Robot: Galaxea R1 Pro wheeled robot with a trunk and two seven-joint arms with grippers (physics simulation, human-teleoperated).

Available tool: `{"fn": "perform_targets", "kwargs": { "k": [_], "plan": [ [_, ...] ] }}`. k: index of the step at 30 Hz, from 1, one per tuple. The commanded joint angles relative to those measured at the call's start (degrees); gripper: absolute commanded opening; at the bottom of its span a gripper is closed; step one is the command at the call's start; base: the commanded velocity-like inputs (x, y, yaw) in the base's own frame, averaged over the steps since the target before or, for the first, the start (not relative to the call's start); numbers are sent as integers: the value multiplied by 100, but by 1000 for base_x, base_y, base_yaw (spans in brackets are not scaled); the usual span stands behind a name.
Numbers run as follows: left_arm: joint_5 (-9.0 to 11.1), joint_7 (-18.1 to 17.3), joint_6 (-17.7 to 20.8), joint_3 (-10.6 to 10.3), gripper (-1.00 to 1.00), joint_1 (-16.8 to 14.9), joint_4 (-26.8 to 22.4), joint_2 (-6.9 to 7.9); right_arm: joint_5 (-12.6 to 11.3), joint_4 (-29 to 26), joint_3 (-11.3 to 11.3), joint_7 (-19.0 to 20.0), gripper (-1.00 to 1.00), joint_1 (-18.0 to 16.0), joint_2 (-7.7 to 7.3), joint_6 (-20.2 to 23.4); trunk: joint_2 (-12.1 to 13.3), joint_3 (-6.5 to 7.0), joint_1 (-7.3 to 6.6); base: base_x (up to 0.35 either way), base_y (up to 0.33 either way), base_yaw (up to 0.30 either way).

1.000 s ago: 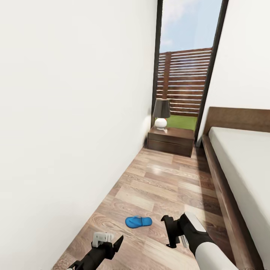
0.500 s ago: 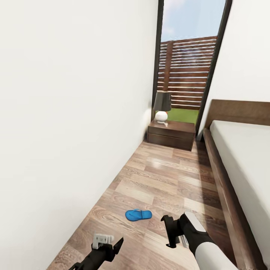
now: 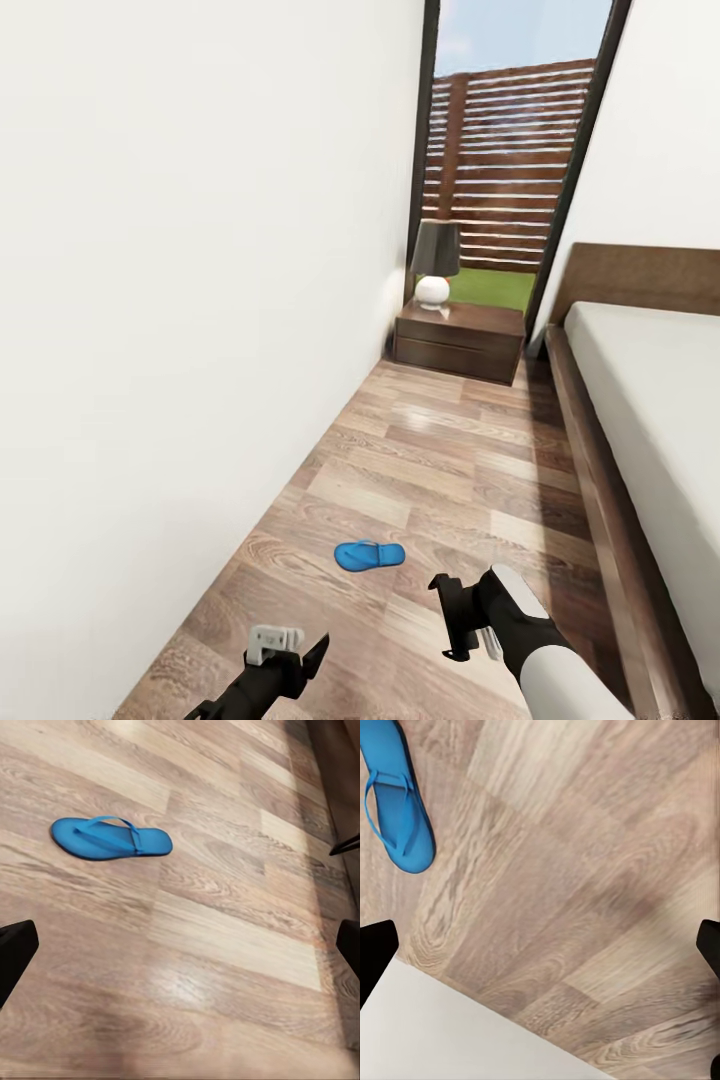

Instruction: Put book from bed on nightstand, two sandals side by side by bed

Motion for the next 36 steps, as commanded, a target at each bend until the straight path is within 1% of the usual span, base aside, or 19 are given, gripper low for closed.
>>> {"fn": "perform_targets", "kwargs": {
  "k": [1, 29, 30, 32, 33, 34, 35, 36],
  "plan": [
    [61, -17, 56, 5, 100, -2, -6, -1, 6, -10, -40, -31, 100, -3, 7, 35, -4, -28, 1, 0, 0, 0],
    [66, -33, 73, 7, 100, -2, -12, -1, 6, -10, -40, -25, 100, -3, 7, 35, -42, -649, 73, 0, 0, 0],
    [79, -40, 89, 8, 100, -2, -25, 2, 6, -10, -40, -24, 100, -3, 7, 35, -42, -649, 73, 0, 0, 0],
    [139, -46, 100, 12, 100, -2, -39, 4, 6, -10, -40, -23, 100, -3, 7, 35, -42, -649, 73, 0, 0, 0],
    [238, -49, 106, 17, 100, -2, -48, 10, 6, -10, -40, -23, 100, -3, 7, 35, -42, -649, 73, 0, 0, 0],
    [403, -52, 110, 20, 100, -2, -63, 44, 6, -10, -40, -23, 100, -3, 7, 37, -42, -649, 73, 0, 0, 0],
    [512, -59, 112, 21, 100, -2, -78, 77, 6, -10, -40, -23, 100, -3, 7, 38, -42, -649, 73, 0, 0, 0],
    [767, -86, 118, 21, 100, -2, -119, 167, 6, -10, -40, -23, 100, -3, 7, 40, -42, -649, 73, 0, 0, 0]
  ]
}}
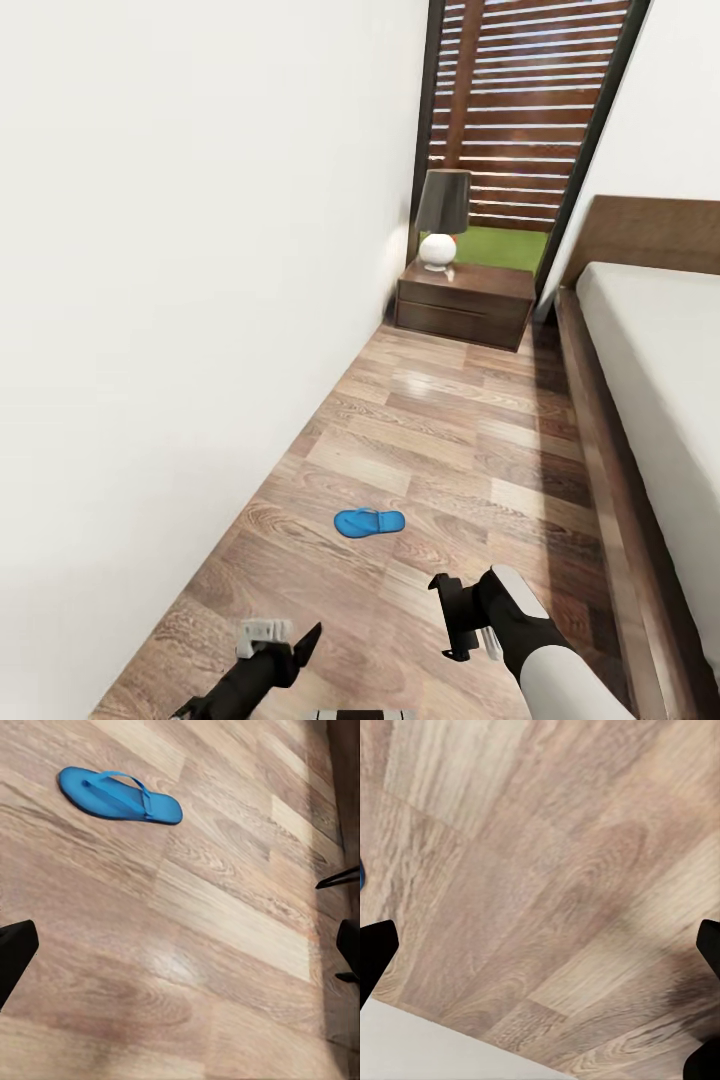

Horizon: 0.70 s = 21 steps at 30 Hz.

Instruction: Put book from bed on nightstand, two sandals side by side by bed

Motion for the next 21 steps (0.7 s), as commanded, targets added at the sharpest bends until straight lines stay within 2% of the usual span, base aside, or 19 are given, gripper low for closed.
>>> {"fn": "perform_targets", "kwargs": {
  "k": [1, 2, 3, 4, 6, 7, 8, 9, 13, 14, 16, 18, 21],
  "plan": [
    [359, -62, 81, 5, 100, -1, -48, 105, 6, -10, -40, -31, 100, -2, 7, 37, -2, -5, -1, 0, 0, 0],
    [511, -91, 110, 6, 100, -1, -65, 159, 6, -10, -40, -31, 100, -2, 7, 37, -2, -5, -1, 0, 0, 0],
    [820, -157, 224, 7, 100, -1, -95, 282, 6, -10, -40, -31, 100, -2, 7, 38, -2, -5, -1, 0, 0, 0],
    [972, -195, 306, 8, 100, -1, -115, 357, 6, -10, -40, -31, 100, -2, 7, 38, -2, -5, -1, 0, 0, 0],
    [1526, -369, 705, 4, 100, -4, -221, 684, 6, -10, -40, -31, 100, -2, 7, 39, -2, -5, -1, 0, 0, 0],
    [2028, -592, 1038, 2, 100, -8, -445, 969, 6, -10, -40, -31, 100, -2, 7, 39, -2, -5, -1, 0, 0, 0],
    [2100, -625, 1073, 2, 100, -8, -495, 1002, 6, -10, -40, -31, 100, -2, 7, 39, -2, -5, -1, 0, 0, 0],
    [2269, -697, 1146, 5, 100, -9, -608, 1068, 6, -10, -40, -31, 100, -2, 7, 39, -3, -27, 1, 0, 0, 0],
    [2451, -759, 1198, 26, 100, -10, -693, 1213, 6, -10, -40, -31, 100, -2, 7, 39, -9, -116, 12, 0, 0, 0],
    [2522, -771, 1206, 111, 100, -10, -688, 1321, 6, -10, -40, -31, 100, -2, 7, 39, -10, -138, 14, 0, 0, 0],
    [2597, -780, 1206, 259, 100, -10, -627, 1398, 6, -10, -40, -31, 100, -2, 7, 39, -13, -182, 19, 0, 0, 0],
    [2647, -813, 1202, 395, 100, -10, -491, 1435, 6, -10, -40, -31, 100, -2, 7, 39, -15, -227, 25, 0, 0, 0],
    [2663, -919, 1192, 484, 100, -10, -257, 1450, 6, -10, -40, -31, 100, -2, 7, 39, -19, -293, 32, 0, 0, 0]
  ]
}}
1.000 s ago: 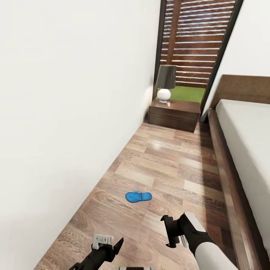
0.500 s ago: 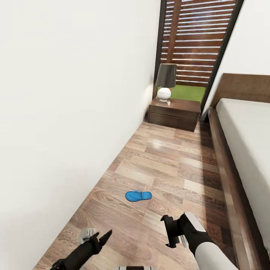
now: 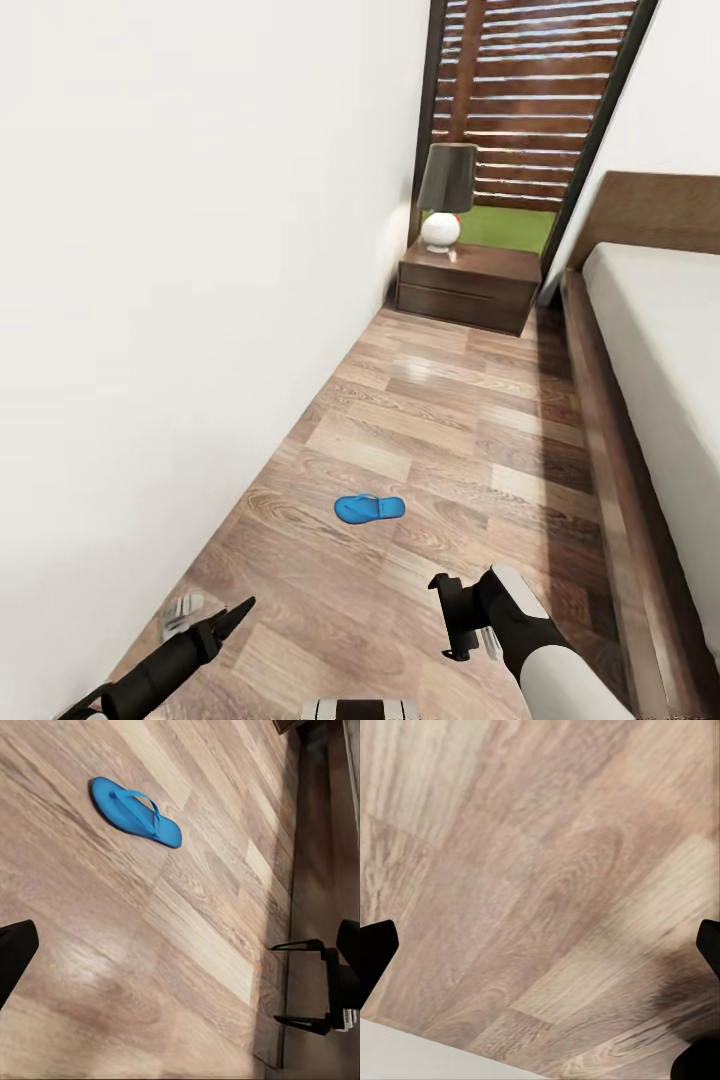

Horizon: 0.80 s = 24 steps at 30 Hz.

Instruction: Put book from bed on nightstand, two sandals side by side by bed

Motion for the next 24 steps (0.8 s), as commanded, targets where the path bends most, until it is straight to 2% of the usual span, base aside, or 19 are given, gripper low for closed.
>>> {"fn": "perform_targets", "kwargs": {
  "k": [1, 6, 24],
  "plan": [
    [55, -65, 46, 28, 100, -2, 89, 3, 6, -10, -40, -31, 100, -2, 6, 35, -4, -28, 1, 0, 0, 0],
    [51, -176, 35, 60, 100, -2, 223, 8, 6, -10, -40, -31, 100, -2, 7, 35, -10, -138, 14, 0, 0, 0],
    [30, -182, 7, 49, 100, -2, 267, -39, 6, -10, -40, -31, 100, -2, 23, 35, -34, -537, 60, 0, 0, 0]
  ]
}}
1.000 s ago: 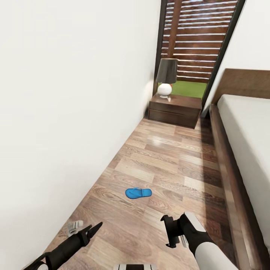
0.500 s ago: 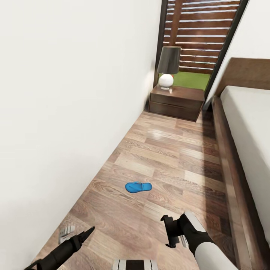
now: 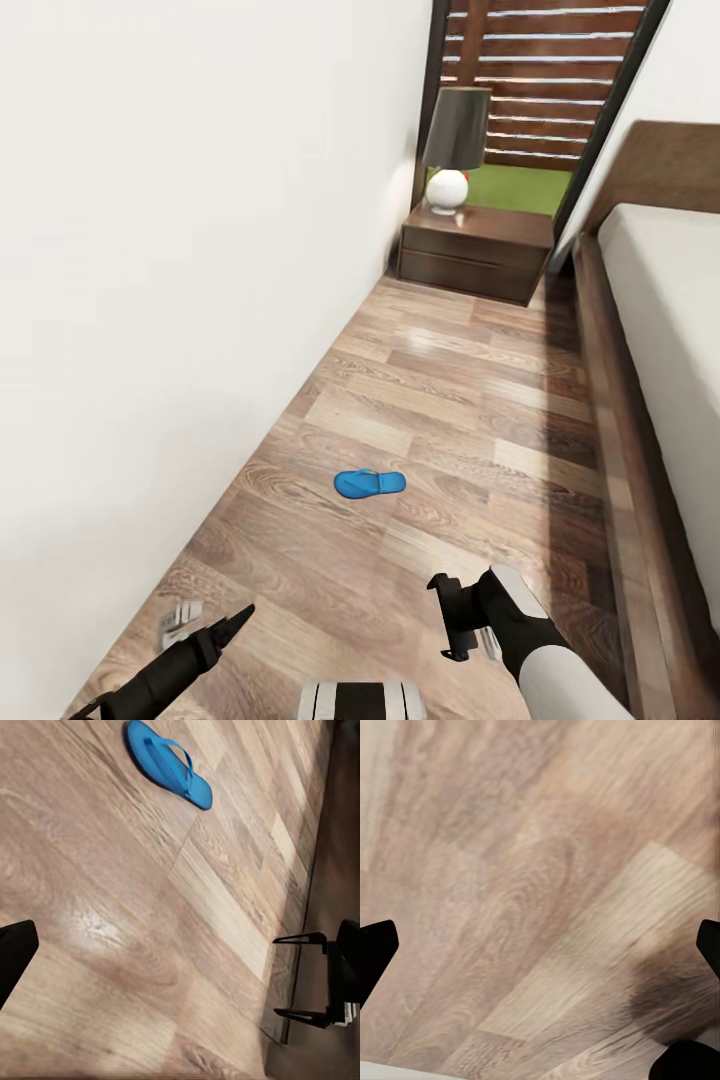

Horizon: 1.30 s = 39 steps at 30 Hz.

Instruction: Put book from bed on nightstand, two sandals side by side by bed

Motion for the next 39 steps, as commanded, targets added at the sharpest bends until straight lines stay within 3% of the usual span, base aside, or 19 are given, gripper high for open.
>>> {"fn": "perform_targets", "kwargs": {
  "k": [1, 23, 39],
  "plan": [
    [51, -8, 49, 4, 100, -2, -1, -11, 6, -10, -40, -31, 100, -2, 7, 35, -3, -27, 1, 0, 0, 0],
    [47, -7, 43, -4, 100, -2, -1, -31, 6, -10, 1, -31, 100, -2, 32, 35, -33, -515, 58, 0, 0, 0],
    [47, -7, 43, -12, 100, -2, -1, -31, 6, -10, 4, -29, 100, -2, 33, 35, -33, -515, 58, 76, 0, 0]
  ]
}}
